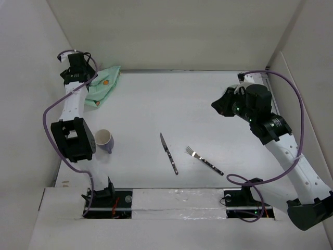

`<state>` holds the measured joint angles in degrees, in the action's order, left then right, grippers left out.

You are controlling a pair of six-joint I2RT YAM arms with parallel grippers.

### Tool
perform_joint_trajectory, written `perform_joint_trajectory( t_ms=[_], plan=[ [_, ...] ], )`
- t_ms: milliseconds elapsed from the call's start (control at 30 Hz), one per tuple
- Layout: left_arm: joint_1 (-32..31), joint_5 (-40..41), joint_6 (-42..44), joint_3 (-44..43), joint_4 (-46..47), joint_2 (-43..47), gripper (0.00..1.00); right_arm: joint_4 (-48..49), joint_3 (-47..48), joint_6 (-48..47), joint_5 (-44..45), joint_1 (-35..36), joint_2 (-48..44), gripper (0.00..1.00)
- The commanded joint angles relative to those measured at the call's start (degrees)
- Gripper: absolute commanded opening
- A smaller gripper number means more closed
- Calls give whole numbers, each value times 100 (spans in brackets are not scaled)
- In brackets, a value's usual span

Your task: Set the dinner table for one person

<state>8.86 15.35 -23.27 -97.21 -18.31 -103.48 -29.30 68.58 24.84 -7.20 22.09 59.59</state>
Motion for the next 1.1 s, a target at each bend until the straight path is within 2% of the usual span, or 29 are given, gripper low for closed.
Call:
perform_joint_trajectory(
  t_ms=[0,100,133,400,467,500,600,633,667,733,867,1067],
  plan=[
    [45,231,23,-70,-111,-171,70,380,-64,-102,-290,-38,61,25],
    [107,249,77,-315,-340,-690,70,425,-20,-128,-483,-38,193,43],
    [107,240,59,-351,-349,-900,71,434,-11,-137,-519,14,280,45],
    [107,-129,-143,-816,-209,-1736,73,382,173,-313,-897,200,825,49],
    [107,-208,-134,-1062,-182,-1991,69,364,235,-331,-888,366,948,49],
    [107,-217,-126,-1176,-191,-2079,67,372,235,-331,-897,367,984,49],
    [45,-391,14,-1327,-42,-2264,46,398,253,-287,-845,515,1072,48],
    [-16,-489,33,-1362,28,-2308,22,399,270,-261,-783,577,1115,48],
    [-68,-568,33,-1362,64,-2334,11,399,288,-243,-783,577,1116,48],
    [-156,-797,50,-1336,160,-2361,0,416,305,-234,-695,630,1151,48],
    [-560,-1270,94,-1336,353,-2308,0,478,454,-234,-590,630,1239,48],
    [-1799,-2036,34,-1537,661,-1755,0,557,648,-217,-308,630,1423,47]
  ],
)
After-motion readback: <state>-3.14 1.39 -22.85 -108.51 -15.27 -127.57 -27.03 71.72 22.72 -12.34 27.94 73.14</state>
